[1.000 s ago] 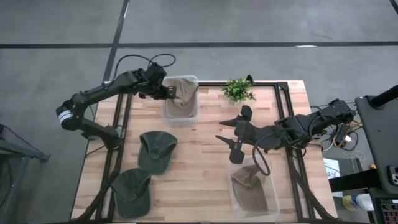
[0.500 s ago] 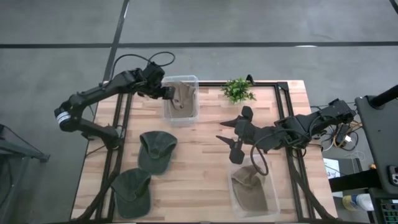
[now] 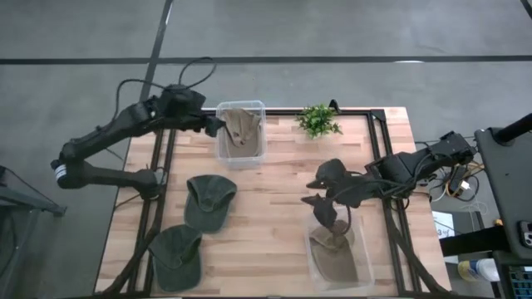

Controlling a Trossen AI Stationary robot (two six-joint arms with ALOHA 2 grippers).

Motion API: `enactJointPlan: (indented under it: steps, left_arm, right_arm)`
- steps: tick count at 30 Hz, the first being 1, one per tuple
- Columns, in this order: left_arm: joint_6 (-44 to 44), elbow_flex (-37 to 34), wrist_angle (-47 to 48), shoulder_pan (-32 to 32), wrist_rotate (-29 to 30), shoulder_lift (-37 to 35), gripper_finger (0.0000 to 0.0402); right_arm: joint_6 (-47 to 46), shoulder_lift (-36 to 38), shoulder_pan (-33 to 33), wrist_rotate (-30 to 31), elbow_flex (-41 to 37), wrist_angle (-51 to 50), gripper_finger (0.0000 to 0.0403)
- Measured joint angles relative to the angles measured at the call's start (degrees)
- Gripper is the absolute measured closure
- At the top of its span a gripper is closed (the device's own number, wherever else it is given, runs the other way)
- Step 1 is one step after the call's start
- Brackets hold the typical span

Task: Pick & Place hat
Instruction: Put the brown cap into the top transparent bin

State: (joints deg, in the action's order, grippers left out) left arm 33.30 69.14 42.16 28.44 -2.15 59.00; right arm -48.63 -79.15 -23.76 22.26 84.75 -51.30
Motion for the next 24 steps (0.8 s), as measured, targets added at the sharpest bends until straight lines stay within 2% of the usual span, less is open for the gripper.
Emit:
enactJointPlan:
  steps: [6,9,18,24]
  left_arm:
    - [-0.48,0.00,-6.52,-5.11,0.00,-5.20,0.0200]
    - [-0.56,0.00,-8.40,-6.69,0.04,-6.49,0.0200]
    - [-2.77,-0.38,-8.85,-7.58,0.27,-6.28,0.0200]
    - [-2.93,-2.51,-10.15,-7.60,0.28,-6.07,0.0200]
  right_arm:
    - [-19.05,-1.59,-0.01,-7.92,-0.02,-16.18,0.0179]
    - [-26.05,-2.94,-0.62,-12.41,-0.25,-21.09,0.0179]
    - [-36.34,-9.97,-5.04,-27.83,-0.18,-20.97,0.0179]
    - [-40.46,-15.10,-7.93,-35.89,1.04,-21.47,0.0179]
